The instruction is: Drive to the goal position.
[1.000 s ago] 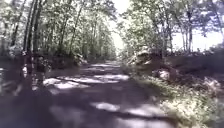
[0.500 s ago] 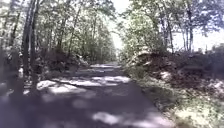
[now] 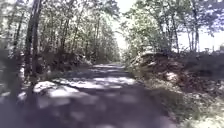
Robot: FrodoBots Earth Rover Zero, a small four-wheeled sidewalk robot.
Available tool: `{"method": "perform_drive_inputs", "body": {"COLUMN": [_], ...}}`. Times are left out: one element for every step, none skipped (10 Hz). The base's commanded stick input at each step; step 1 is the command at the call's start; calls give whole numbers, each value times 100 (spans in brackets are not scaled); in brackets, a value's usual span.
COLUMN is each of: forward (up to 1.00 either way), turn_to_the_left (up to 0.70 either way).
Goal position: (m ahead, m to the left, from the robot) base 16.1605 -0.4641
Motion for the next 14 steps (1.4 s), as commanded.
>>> {"method": "perform_drive_inputs", "body": {"forward": [45, 45, 45, 45, 45, 45, 45, 45, 45, 45, 45, 45, 45, 45], "turn_to_the_left": [0, 0, 0, 5, 27, 19, 0, 0, 0, 0, 0, 0, 0, 0]}}
